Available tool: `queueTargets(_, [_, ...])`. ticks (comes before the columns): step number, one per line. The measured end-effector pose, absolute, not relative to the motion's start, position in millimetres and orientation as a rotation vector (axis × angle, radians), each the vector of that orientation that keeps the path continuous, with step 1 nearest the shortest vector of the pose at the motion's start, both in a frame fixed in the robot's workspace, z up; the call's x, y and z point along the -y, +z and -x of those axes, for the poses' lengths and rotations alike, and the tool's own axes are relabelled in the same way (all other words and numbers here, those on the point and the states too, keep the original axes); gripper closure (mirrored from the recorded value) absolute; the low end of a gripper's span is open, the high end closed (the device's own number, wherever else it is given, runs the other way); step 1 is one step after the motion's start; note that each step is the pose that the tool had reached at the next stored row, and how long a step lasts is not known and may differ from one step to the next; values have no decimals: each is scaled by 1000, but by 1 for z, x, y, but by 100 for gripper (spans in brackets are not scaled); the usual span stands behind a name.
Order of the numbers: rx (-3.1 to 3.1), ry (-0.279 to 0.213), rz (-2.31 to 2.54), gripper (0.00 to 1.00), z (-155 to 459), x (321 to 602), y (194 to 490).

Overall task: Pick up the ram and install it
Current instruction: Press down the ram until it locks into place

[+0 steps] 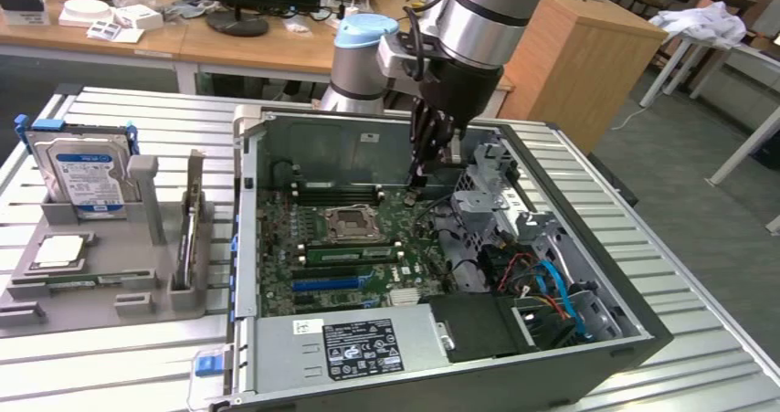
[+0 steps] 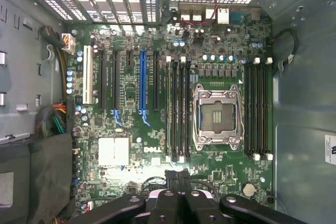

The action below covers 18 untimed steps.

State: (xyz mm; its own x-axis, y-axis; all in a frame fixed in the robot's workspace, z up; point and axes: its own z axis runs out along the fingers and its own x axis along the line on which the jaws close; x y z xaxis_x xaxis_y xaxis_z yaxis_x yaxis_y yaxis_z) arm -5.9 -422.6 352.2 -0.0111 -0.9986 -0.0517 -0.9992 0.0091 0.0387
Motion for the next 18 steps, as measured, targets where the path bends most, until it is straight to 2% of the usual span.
queueTargets(18, [-2223,102,2201,89,6,423,336])
